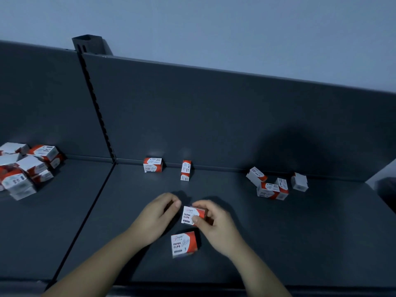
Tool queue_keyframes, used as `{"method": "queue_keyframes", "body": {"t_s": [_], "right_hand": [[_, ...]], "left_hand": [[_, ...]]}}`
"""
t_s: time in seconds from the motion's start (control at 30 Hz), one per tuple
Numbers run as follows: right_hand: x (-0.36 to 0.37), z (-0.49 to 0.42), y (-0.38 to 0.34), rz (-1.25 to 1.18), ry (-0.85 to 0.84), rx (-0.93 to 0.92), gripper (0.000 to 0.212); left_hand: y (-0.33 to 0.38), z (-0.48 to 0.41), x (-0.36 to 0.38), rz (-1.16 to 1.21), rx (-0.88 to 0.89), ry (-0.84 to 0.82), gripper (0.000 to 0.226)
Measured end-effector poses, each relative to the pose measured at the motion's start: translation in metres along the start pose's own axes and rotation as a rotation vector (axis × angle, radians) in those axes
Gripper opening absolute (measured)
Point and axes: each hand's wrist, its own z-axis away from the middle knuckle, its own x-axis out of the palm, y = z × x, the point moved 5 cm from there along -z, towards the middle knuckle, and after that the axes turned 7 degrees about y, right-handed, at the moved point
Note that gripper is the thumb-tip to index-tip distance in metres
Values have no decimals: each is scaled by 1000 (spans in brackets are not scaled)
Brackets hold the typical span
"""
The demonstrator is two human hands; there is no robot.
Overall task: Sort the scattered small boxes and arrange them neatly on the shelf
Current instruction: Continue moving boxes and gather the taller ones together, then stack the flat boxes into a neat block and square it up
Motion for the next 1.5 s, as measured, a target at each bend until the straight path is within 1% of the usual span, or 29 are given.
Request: {"method": "queue_keyframes", "body": {"t_s": [0.07,0.1,0.17,0.2,0.23,0.3,0.37,0.43,0.5,0.57,0.63,0.73,0.8,0.87,0.93,0.97,1.0,1.03,1.07,1.1,1.13,1.17,1.2,1.23,1.3,1.37,1.43,1.5], "right_hand": [[-5,1,3,-112,96,55,26],[-9,1,5,-158,138,78,28],[-13,0,9,-196,164,99,28],[-13,-1,9,-194,152,103,28],[-13,-2,9,-186,136,103,28],[-11,-1,9,-182,114,107,27],[-9,0,6,-198,99,100,26],[-4,1,1,-234,67,63,26],[4,1,-5,-248,18,20,27],[14,-1,-9,-227,-25,-3,29],[21,-4,-10,-138,-17,-18,28],[25,-8,-9,92,-4,-62,22],[29,-11,-9,198,-52,-61,19],[32,-15,-8,301,-83,-63,23],[34,-20,-6,351,-113,-60,27],[34,-22,-6,345,-130,-58,28],[34,-23,-6,290,-137,-50,30],[34,-26,-7,193,-118,-38,29],[31,-30,-9,83,-63,-19,24],[28,-37,-9,5,9,0,18],[25,-45,-11,-9,85,7,15],[22,-54,-14,47,142,-12,17],[22,-64,-17,144,159,-46,23],[25,-74,-21,256,124,-79,32],[37,-92,-23,474,-7,-69,46],[47,-104,-20,590,-77,-21,49],[48,-111,-15,567,-24,-13,41],[40,-112,-12,388,117,-1,22]], "left_hand": [[13,16,-5,129,-7,-62,32],[19,24,-5,125,-3,-129,38],[22,38,0,-44,41,-276,55],[20,42,4,-161,97,-325,57],[17,43,7,-251,160,-340,54],[8,40,9,-280,211,-292,41],[-1,35,6,-228,171,-230,35],[-10,28,3,-178,111,-160,40],[-16,22,0,-88,14,-118,56],[-19,18,-1,-37,-33,-100,64],[-22,17,-2,-35,-26,-75,64],[-25,18,-4,-30,-20,-39,65],[-25,18,-5,-21,-17,-32,71],[-25,17,-5,19,-14,-34,79],[-26,18,-6,52,-2,-36,83],[-25,19,-7,44,11,-34,80],[-25,19,-7,19,28,-30,73],[-24,18,-7,-2,43,-24,62],[-24,17,-7,-8,48,-12,52],[-24,16,-8,5,41,6,46],[-25,15,-10,32,20,31,44],[-28,14,-12,64,-10,58,44],[-30,13,-15,93,-43,85,45],[-32,13,-16,112,-74,108,45],[-33,12,-18,128,-113,130,46],[-33,12,-17,130,-125,136,46],[-35,12,-17,140,-138,140,45],[-38,11,-16,154,-152,143,45]]}}
